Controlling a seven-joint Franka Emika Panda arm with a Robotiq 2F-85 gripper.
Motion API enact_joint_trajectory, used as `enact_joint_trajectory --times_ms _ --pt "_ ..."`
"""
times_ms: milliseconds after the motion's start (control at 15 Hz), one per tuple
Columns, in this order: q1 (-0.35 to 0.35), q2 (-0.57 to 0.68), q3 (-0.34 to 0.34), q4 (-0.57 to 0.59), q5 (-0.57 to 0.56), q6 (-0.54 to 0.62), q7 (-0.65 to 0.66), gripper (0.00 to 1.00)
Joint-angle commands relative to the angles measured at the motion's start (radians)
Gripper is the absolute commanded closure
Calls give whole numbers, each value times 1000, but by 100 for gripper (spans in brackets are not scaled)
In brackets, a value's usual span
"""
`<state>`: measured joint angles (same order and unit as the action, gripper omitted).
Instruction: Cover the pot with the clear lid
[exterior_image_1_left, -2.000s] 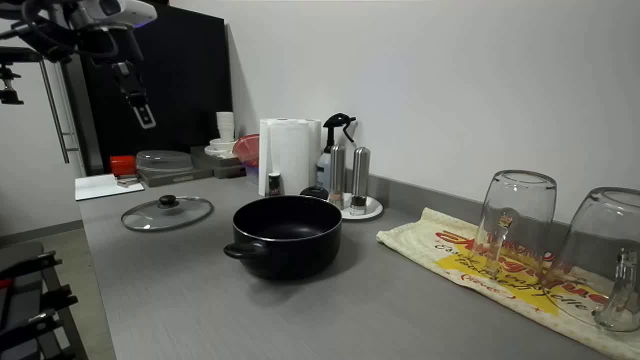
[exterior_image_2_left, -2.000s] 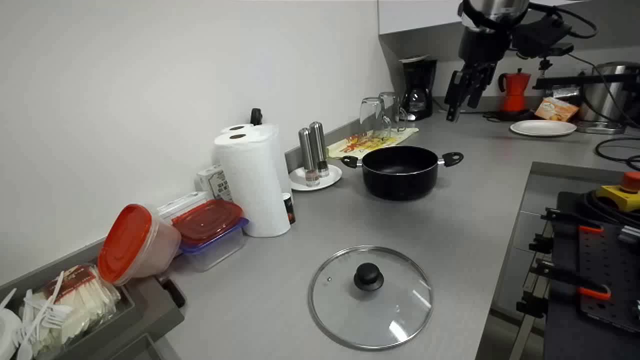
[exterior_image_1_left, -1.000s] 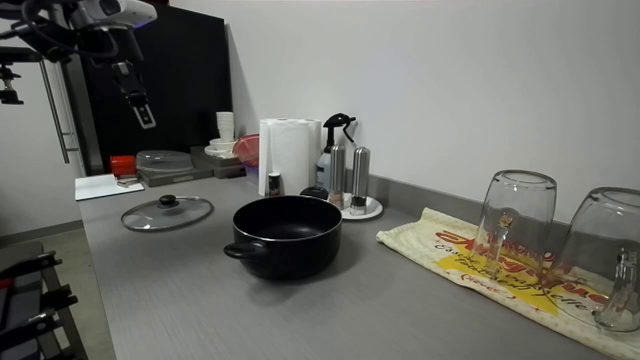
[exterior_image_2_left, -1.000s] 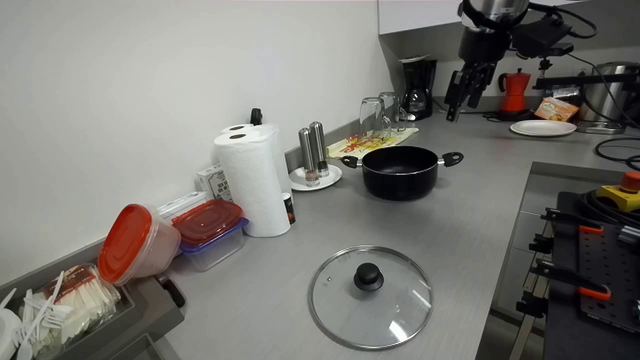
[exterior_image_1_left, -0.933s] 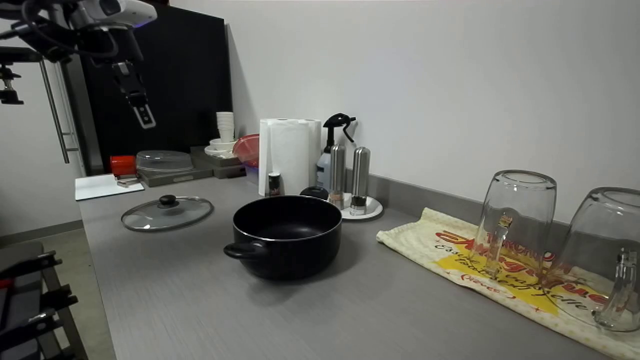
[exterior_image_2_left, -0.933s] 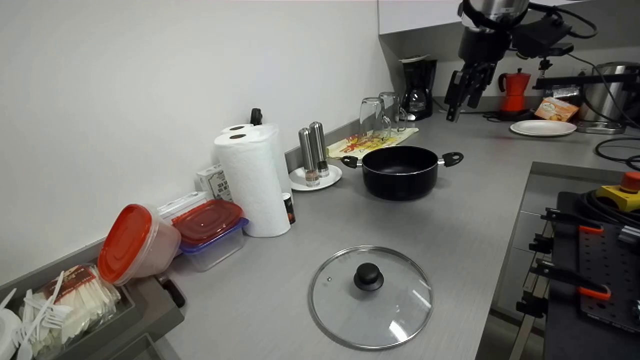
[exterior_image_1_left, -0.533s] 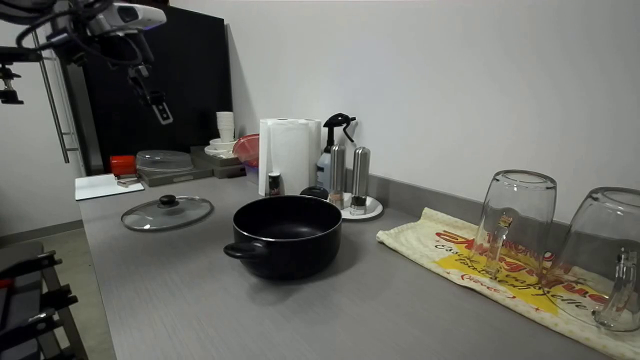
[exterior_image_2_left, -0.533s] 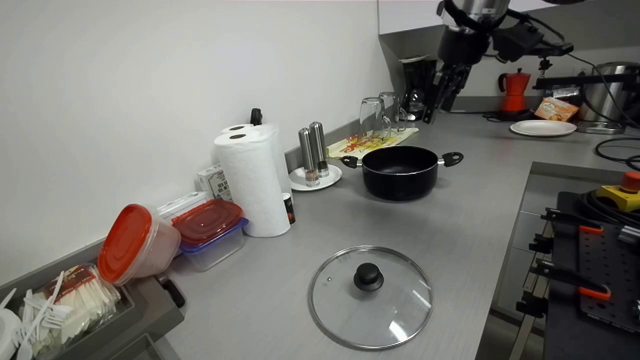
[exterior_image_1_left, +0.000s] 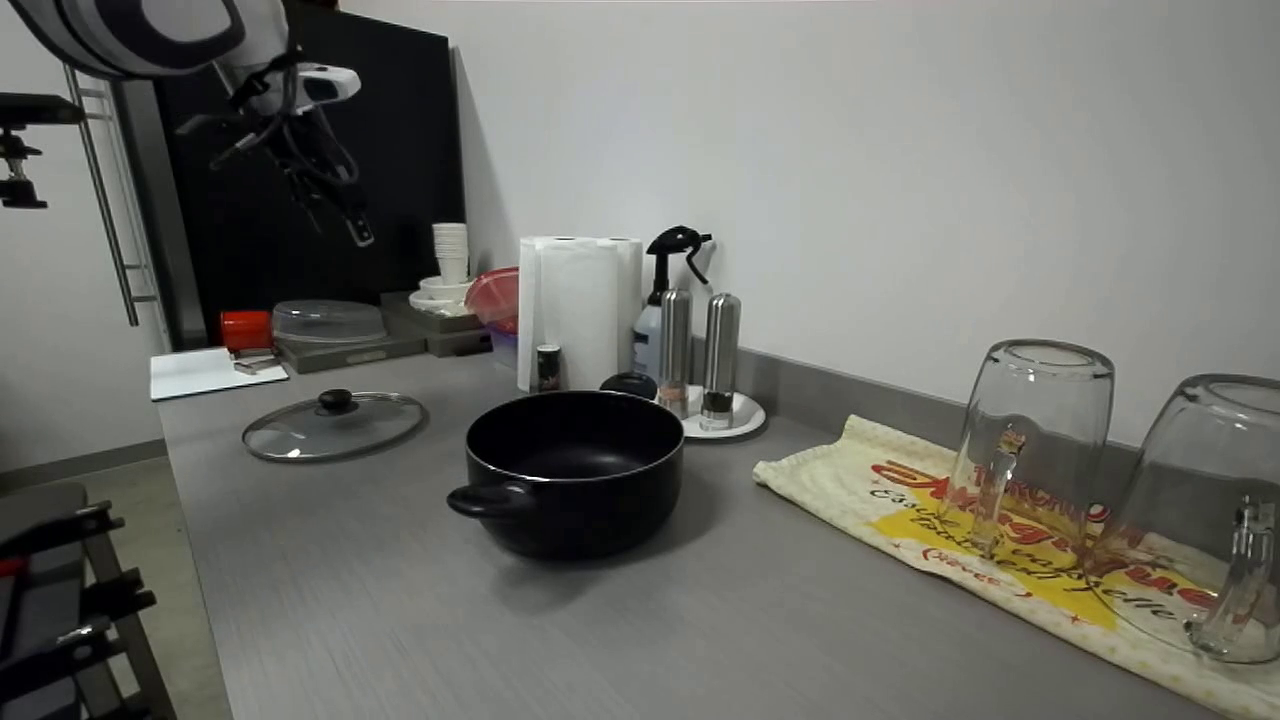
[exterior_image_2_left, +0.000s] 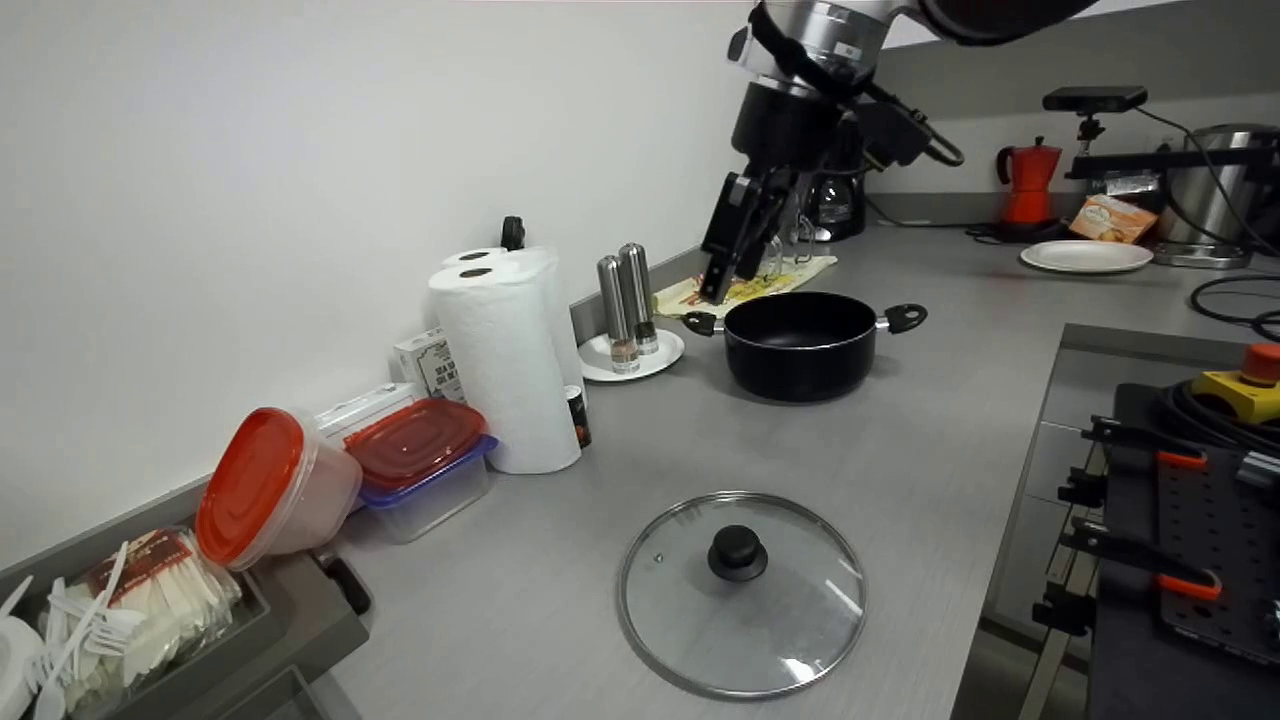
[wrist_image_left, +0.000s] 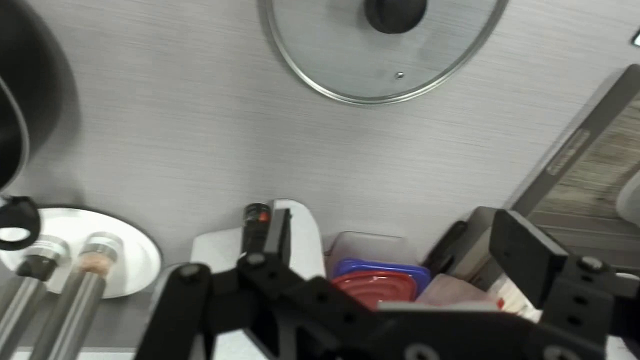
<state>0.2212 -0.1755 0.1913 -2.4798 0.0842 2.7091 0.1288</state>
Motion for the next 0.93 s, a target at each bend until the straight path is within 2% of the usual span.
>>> enact_joint_trajectory --times_ms 0,267,533,867 --pt "79 148 19 128 136 21 -140 0" --pt "111 245 91 178 173 11 -220 0" --pt "121 290 161 153 150 4 -285 0" --pt "115 327 177 104 50 9 -328 0"
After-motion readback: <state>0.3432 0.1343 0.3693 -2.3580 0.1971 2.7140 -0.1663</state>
